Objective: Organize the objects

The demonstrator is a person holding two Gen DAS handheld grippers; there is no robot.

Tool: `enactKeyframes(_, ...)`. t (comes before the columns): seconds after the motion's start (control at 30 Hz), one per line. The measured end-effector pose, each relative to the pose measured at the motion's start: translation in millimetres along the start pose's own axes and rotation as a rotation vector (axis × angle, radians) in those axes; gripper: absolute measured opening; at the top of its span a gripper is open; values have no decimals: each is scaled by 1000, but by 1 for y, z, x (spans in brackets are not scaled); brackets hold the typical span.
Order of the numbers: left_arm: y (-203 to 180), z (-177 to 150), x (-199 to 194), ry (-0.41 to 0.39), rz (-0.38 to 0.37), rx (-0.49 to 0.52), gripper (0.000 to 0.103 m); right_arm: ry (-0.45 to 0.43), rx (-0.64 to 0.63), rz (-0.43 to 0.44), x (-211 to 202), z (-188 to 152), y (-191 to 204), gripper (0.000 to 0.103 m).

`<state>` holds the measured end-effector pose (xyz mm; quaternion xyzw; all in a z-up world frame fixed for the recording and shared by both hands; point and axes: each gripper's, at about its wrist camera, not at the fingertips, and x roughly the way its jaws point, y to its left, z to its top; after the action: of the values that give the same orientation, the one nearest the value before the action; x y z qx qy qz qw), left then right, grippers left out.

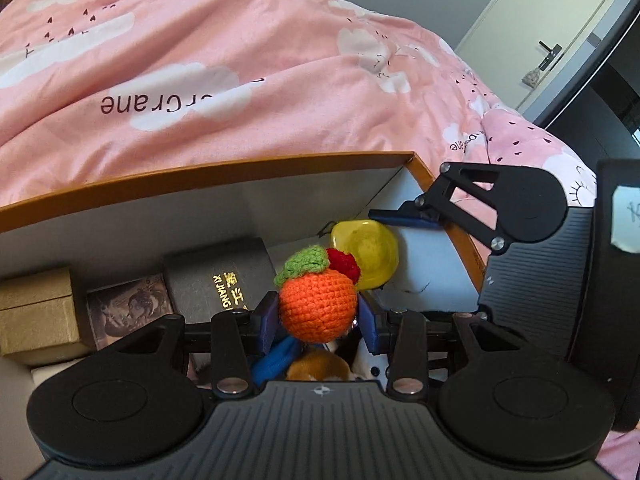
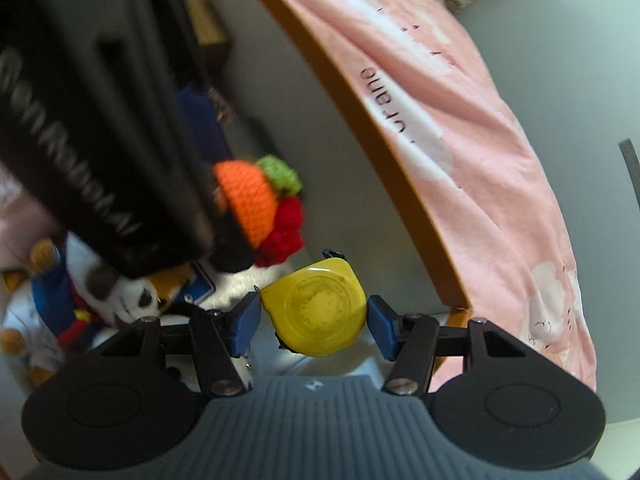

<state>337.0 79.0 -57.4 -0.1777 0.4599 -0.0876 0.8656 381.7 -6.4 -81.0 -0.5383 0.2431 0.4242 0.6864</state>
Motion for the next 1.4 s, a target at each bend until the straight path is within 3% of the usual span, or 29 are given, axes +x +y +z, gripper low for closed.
enactKeyframes(0.17, 1, 5, 10, 21, -30, -48, 47, 13, 33, 32, 5, 0, -10, 60)
enactKeyframes(0.3, 2, 8, 17, 30, -25, -85, 47, 13, 9, -5, 2, 0, -10, 60)
enactKeyframes(0.6, -5, 8, 28, 62, 17, -76, 47, -24, 57, -28, -21, -5, -11, 61)
enactKeyframes(0.83, -8, 5, 20, 61, 40, -73, 59, -43, 101, -36, -32, -5, -9, 63)
enactKeyframes(1.03, -14, -3, -2, -4, 69, -60, 63, -61, 202, -18, -44, -4, -13, 61)
enactKeyframes(1.2, -35, -21, -29, -106, 140, 40, 64, -80, 306, -12, -62, -6, -14, 61)
enactKeyframes(1.4, -59, -48, -74, -300, 203, 98, 84, -151, 419, 6, -95, -9, -6, 84)
